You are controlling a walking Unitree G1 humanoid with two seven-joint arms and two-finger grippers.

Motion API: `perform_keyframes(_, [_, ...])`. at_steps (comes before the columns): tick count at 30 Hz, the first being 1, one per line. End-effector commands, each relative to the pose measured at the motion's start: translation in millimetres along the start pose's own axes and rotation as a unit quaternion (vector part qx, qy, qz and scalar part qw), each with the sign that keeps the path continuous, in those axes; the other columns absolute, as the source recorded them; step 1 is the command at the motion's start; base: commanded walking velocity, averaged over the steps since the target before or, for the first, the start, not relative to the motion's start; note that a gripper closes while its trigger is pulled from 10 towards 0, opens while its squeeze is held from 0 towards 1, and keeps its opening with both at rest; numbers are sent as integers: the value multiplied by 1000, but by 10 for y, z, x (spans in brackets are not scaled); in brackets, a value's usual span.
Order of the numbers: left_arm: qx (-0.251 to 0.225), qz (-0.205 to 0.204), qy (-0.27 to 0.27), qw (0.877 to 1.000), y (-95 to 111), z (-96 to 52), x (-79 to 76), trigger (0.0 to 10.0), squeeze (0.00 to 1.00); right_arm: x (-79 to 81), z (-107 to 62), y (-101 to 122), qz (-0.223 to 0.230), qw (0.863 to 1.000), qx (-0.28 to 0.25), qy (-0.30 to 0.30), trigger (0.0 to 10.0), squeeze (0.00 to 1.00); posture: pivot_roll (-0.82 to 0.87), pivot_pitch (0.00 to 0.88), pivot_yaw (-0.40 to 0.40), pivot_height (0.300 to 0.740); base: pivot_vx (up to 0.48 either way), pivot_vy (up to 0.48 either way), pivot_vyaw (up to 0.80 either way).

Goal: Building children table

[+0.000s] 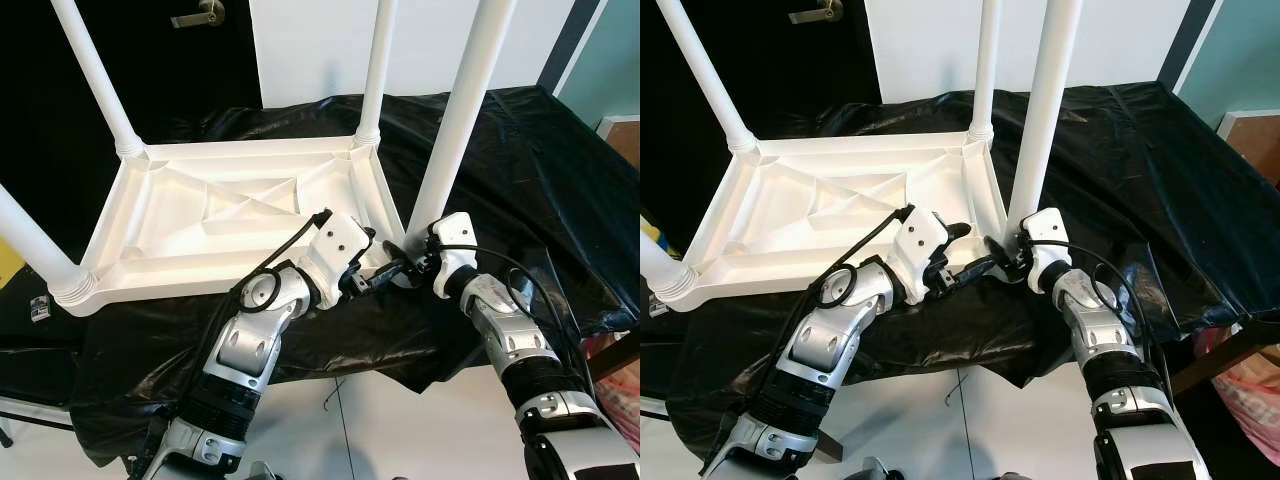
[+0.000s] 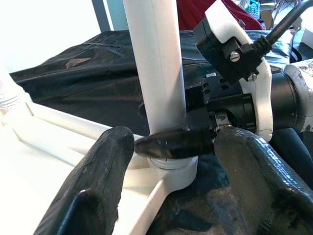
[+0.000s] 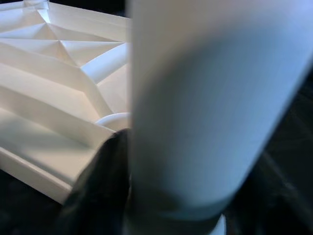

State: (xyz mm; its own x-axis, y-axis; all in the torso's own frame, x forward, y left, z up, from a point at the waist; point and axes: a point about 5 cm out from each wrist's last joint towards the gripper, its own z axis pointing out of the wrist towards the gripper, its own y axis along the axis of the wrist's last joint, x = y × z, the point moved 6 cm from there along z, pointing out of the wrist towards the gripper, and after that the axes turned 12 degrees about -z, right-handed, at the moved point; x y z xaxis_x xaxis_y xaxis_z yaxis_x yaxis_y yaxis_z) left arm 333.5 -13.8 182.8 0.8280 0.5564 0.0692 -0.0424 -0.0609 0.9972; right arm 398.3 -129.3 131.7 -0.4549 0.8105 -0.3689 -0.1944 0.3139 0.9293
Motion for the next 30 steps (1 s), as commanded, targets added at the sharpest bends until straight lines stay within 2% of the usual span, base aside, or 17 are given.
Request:
perform_keyframes(1, [-3, 6, 23, 1000, 5, 12, 55, 10000, 0, 120, -3, -104, 1, 999, 17, 29, 0, 0, -15, 15, -7, 740, 0, 0, 0])
perform_keyframes(7, [-3, 6, 24, 1000, 4, 8, 62, 10000, 0, 91, -28, -197, 5, 999, 35, 25, 0, 0, -16, 15, -7, 740, 0, 0, 0])
perform_keyframes(8, [-4, 6, 24, 1000, 4, 7, 62, 10000, 0, 82, -29, -212, 8, 999, 38, 21, 7529, 0, -16, 15, -7, 740, 0, 0, 0])
perform_keyframes(12, [-4, 6, 24, 1000, 5, 6, 62, 10000, 0, 70, -30, -225, 10, 999, 41, 15, 7529, 0, -16, 15, -7, 740, 0, 0, 0])
perform_keyframes(13, [-4, 6, 24, 1000, 6, 8, 63, 10000, 0, 56, -28, -235, 15, 999, 44, 6, 10000, 0, -19, 19, -8, 740, 0, 0, 0])
perform_keyframes(18, [-4, 4, 24, 1000, 3, 6, 55, 10000, 0, -9, -9, -287, 38, 995, 70, -52, 10000, 0, -19, 23, -11, 740, 0, 0, 0])
perform_keyframes(20, [-4, 3, 25, 1000, -4, 2, 52, 10000, 0, -21, 0, -328, 65, 987, 93, -115, 10000, 0, -21, 26, -11, 740, 0, 0, 0])
perform_keyframes(22, [-4, 3, 25, 1000, -4, 2, 52, 10000, 0, -21, 0, -328, 65, 987, 93, -115, 10000, 0, -21, 26, -11, 740, 0, 0, 0])
perform_keyframes(23, [-4, 2, 25, 1000, -6, 3, 48, 10000, 0, -3, -11, -364, 86, 976, 111, -168, 10000, 0, -23, 26, -11, 740, 0, 0, 0])
perform_keyframes(28, [-4, 1, 24, 1000, -8, 4, 45, 10000, 0, 9, -20, -373, 92, 970, 117, -194, 10000, 0, -24, 28, -12, 740, 0, 0, 0])
perform_keyframes(30, [-3, 1, 24, 1000, -13, 5, 41, 10000, 0, 31, -35, -343, 104, 955, 119, -252, 10000, 0, -25, 30, -12, 740, 0, 0, 0])
